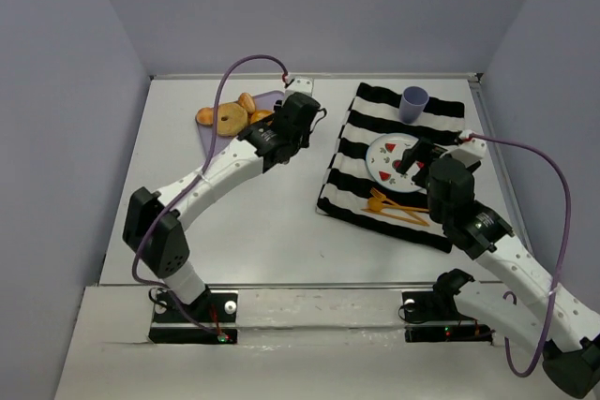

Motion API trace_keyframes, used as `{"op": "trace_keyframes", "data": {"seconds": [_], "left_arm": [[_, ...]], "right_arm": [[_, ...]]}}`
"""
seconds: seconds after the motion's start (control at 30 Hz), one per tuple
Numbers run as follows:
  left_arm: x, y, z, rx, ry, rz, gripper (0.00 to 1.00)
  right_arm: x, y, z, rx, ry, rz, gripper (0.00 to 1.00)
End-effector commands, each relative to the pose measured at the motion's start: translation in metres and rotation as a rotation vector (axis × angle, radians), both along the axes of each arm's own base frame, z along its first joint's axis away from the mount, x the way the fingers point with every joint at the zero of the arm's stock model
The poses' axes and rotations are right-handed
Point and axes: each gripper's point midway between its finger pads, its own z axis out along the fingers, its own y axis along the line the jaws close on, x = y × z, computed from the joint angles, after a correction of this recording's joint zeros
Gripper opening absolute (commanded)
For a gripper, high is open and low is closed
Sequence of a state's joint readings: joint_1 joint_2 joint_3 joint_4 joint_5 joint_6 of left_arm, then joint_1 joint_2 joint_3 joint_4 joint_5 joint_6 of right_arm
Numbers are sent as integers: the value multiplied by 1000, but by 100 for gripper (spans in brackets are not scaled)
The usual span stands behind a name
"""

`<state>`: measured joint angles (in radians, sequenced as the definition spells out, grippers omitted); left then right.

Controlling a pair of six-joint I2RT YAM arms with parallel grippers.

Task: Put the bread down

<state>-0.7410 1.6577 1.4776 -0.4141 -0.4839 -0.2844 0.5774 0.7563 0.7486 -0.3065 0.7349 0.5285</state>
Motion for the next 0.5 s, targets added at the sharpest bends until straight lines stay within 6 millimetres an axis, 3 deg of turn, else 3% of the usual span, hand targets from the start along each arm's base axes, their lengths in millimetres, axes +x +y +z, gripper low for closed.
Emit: {"op": "trace_keyframes", "data": {"seconds": [0.0,0.23,0.33,0.47], "left_arm": [[-35,-56,55,-171,-128,-228,30],[-70,-133,60,-280,-121,-466,30],[-83,-169,38,-254,-83,-545,31],[-91,-196,19,-240,-42,-595,34]], "right_arm": [[-3,-9,18,60,-84,-58,100],[-18,-20,29,120,-150,-68,100],[-24,-24,32,136,-174,-71,100],[-29,-29,33,146,-194,-75,100]]}}
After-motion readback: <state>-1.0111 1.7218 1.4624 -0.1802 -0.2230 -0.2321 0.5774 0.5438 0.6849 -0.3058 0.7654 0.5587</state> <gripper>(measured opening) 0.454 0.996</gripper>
